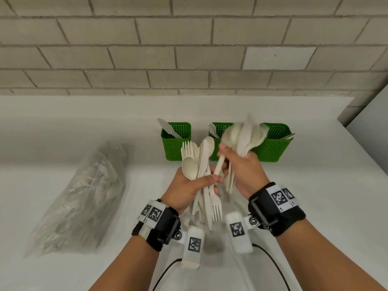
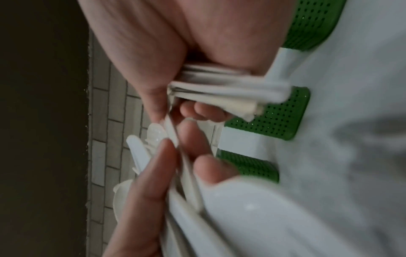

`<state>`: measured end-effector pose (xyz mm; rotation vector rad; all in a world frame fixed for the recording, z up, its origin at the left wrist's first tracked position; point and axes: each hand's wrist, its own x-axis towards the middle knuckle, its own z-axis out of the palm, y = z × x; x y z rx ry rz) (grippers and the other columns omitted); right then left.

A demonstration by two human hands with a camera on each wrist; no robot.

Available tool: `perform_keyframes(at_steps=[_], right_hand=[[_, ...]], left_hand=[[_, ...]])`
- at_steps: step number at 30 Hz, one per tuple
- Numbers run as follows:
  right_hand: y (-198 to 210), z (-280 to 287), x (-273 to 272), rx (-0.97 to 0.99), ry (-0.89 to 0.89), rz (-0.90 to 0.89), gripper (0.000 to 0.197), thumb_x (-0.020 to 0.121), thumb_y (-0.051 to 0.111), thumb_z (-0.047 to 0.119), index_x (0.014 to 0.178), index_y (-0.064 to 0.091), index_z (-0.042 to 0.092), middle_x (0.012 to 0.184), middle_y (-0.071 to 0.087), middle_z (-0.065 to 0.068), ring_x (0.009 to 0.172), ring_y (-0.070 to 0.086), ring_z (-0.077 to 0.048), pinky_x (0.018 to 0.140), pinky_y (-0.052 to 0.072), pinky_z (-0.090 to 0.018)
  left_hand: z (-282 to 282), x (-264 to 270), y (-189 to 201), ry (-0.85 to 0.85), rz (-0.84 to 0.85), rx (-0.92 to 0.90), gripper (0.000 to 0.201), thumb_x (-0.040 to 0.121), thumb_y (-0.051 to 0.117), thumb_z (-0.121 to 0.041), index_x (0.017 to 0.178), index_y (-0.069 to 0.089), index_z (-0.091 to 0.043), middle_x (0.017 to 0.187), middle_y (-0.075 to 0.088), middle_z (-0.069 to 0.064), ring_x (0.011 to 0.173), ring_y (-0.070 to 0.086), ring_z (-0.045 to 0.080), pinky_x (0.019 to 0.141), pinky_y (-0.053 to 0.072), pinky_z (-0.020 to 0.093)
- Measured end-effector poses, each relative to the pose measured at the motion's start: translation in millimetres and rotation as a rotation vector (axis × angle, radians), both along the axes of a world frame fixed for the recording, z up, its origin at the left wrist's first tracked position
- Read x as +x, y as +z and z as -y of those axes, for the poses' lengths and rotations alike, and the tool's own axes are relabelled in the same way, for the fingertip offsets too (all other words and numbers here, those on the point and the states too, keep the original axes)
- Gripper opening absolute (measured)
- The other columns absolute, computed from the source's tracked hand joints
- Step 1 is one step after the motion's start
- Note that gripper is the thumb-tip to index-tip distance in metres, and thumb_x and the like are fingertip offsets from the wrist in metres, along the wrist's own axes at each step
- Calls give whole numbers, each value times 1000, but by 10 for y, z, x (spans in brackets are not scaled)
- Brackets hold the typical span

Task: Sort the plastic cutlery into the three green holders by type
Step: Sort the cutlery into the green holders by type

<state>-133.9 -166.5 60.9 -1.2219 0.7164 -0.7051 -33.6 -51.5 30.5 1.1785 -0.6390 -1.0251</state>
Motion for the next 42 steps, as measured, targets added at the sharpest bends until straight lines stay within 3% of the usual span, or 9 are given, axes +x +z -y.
perform_keyframes(at_steps=[5,10,14,19,23,29,33,37,42], right_hand=[[64,238,-135,198,-164,232,23,89,66,10,74,49,17,55,41,3,42,40,-11,44,38,-24],[-71,76,-294,-121,264,-212,36,57,87,19,78,60,11,54,45,5,43,40,-9,44,35,-20],[-80,-103,-279,-169,480,-306,12,79,76,5,85,69,12,64,67,9,54,57,3,54,43,-10],[30,73,-316,-122,333,-332,24,86,69,10,64,62,13,54,52,-1,38,35,-10,39,29,-20],[164,119,-293,-1,200,-169,6,88,64,6,90,65,1,66,65,-12,34,37,-12,36,26,-19],[165,49,-194,9,303,157,51,64,80,-4,112,64,5,71,55,-2,49,44,-6,40,31,-18],[206,-87,-72,-223,211,92,8,74,75,22,75,70,16,67,63,-1,55,53,-10,50,41,-24],[200,43,-46,-166,-36,138,21,88,67,26,72,57,17,57,51,0,57,53,-16,56,47,-29],[-55,-62,-117,-297,374,-298,22,69,86,19,79,68,11,61,65,10,54,60,-2,56,46,-15]], left_hand=[[-16,62,-7,83,-76,3,19,76,69,-6,95,67,-1,81,70,16,60,65,23,60,54,31],[45,129,29,195,-185,-44,26,76,69,-8,102,67,-4,75,64,9,67,65,19,65,55,32],[75,178,72,270,-195,-64,22,84,69,-2,105,67,-4,74,65,12,69,65,21,67,56,35],[25,415,109,469,-260,-47,16,81,70,1,94,65,-6,77,68,7,60,65,17,56,54,28],[29,438,87,492,-288,-17,15,80,72,1,89,64,-8,73,67,7,59,64,16,51,50,25],[89,215,57,373,-261,5,16,82,70,1,95,63,-7,75,68,7,64,66,15,52,51,23],[130,68,74,225,-187,18,24,85,69,-6,107,62,-3,101,73,17,78,70,21,53,51,24],[107,112,83,249,-179,13,13,87,66,-4,98,62,-8,89,73,11,93,72,22,53,52,26],[145,183,71,293,-218,-34,22,84,71,-8,102,63,3,91,66,20,86,67,30,73,57,42]])
